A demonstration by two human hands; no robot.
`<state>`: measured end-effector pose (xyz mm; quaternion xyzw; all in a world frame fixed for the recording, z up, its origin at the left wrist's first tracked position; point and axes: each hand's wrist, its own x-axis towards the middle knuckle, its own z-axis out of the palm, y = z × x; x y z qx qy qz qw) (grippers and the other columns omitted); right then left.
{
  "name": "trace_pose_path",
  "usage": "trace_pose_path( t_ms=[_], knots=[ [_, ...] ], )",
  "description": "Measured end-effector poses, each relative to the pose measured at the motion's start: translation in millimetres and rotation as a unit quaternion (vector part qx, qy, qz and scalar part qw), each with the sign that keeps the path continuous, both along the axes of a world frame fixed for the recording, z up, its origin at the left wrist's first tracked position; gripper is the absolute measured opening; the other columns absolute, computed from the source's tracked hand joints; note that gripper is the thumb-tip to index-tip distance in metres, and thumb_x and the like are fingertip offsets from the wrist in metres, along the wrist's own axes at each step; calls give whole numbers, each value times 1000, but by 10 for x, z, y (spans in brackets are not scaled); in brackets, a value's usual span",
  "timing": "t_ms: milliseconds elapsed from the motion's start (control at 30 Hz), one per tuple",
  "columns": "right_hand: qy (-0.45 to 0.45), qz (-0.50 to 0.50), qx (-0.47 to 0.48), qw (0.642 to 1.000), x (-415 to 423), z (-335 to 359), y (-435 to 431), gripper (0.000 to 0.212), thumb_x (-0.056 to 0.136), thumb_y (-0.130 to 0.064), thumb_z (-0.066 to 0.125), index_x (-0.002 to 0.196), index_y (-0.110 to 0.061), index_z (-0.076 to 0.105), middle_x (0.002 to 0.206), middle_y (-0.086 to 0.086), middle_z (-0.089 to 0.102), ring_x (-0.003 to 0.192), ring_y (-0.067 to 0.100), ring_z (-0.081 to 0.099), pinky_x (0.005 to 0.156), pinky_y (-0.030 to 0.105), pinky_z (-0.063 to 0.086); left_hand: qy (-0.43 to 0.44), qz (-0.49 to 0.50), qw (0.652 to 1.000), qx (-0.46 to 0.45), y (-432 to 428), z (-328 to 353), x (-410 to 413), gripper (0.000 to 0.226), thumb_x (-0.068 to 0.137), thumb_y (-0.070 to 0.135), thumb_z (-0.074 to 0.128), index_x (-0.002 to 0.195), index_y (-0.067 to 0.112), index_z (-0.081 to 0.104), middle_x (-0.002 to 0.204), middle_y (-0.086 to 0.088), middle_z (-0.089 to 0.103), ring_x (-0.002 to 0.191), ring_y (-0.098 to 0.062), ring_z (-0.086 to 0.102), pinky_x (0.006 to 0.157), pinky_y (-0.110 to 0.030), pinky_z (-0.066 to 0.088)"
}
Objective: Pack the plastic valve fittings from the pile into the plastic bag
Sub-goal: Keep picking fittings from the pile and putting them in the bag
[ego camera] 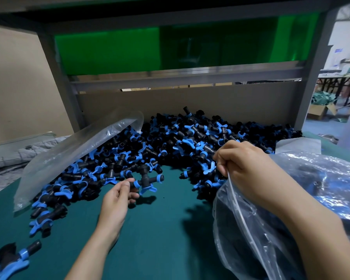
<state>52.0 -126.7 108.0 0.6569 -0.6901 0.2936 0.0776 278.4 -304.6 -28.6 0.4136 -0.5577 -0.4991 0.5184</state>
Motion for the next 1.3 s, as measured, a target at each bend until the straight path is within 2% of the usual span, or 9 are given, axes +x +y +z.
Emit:
trace_pose_path(
  t_ms=[133, 200, 333, 500, 667, 800, 967, 1133, 1300],
  knots=[
    [0, 1, 0, 1000, 0, -3, 7, 43, 82, 3, 40, 54, -29, 39, 92, -9, 59, 102, 22, 54, 89, 41, 41, 32, -3, 999, 27, 5, 22, 9, 25, 105, 19, 41, 105, 15, 66, 81, -6, 62, 68, -14, 58, 71, -28, 47],
    [0, 4, -2, 1000, 3, 0, 8, 44, 83, 3, 39, 54, -30, 39, 92, -9, 59, 102, 22, 54, 88, 41, 41, 92, -6, 994, 66, -15, 44, 20, 25, 105, 19, 42, 105, 13, 66, 84, -4, 63, 65, -11, 57, 70, -25, 50],
    [-2, 3, -3, 1000, 1, 1, 5, 44, 82, 4, 40, 54, -30, 39, 93, -8, 60, 102, 23, 55, 89, 41, 41, 283, -56, 937, 195, -60, 75, 84, 23, 104, 16, 43, 103, 3, 62, 78, -4, 60, 63, -9, 53, 52, -20, 51],
    [-4, 2, -4, 1000, 8, 7, 2, 44, 81, 4, 41, 53, -30, 39, 93, -8, 60, 102, 23, 55, 89, 41, 41, 349, -97, 892, 270, -85, 67, 113, 24, 105, 13, 38, 107, 4, 61, 76, -3, 59, 61, -6, 51, 51, -19, 49],
    [-4, 0, -1, 1000, 13, 11, 11, 43, 81, 3, 40, 53, -30, 40, 93, -8, 60, 101, 23, 54, 90, 41, 41, 338, -106, 897, 267, -91, 50, 113, 25, 104, 16, 43, 110, 1, 62, 80, -4, 60, 64, -7, 52, 52, -19, 51],
    [-4, 1, -2, 1000, 25, 21, 17, 44, 81, 4, 41, 53, -30, 39, 92, -8, 60, 101, 23, 54, 89, 42, 41, 270, -122, 929, 220, -7, 98, 63, 22, 100, 15, 51, 106, 2, 67, 85, -7, 68, 67, -9, 61, 57, -22, 55],
    [-2, -1, -23, 1000, 64, 49, 23, 42, 81, 3, 42, 54, -30, 38, 93, -9, 59, 98, 24, 53, 86, 41, 42, 177, -230, 939, 183, 219, 389, -89, 32, 87, 18, 61, 112, -2, 68, 88, -12, 69, 67, -12, 62, 60, -22, 56],
    [0, -4, -56, 998, 131, 92, 40, 43, 79, 3, 44, 55, -32, 35, 92, -10, 57, 90, 23, 49, 84, 43, 42, 50, -359, 920, 148, 581, 802, -335, 24, 85, 22, 63, 95, 7, 78, 85, -13, 69, 66, -12, 62, 63, -21, 55],
    [0, 0, -66, 998, 162, 139, 51, 44, 79, 0, 47, 54, -33, 33, 97, -8, 59, 96, 23, 52, 88, 43, 42, 13, -451, 883, 127, 997, 992, -654, 20, 94, 24, 62, 97, 10, 77, 94, -15, 70, 74, -13, 64, 69, -23, 56]
  ],
)
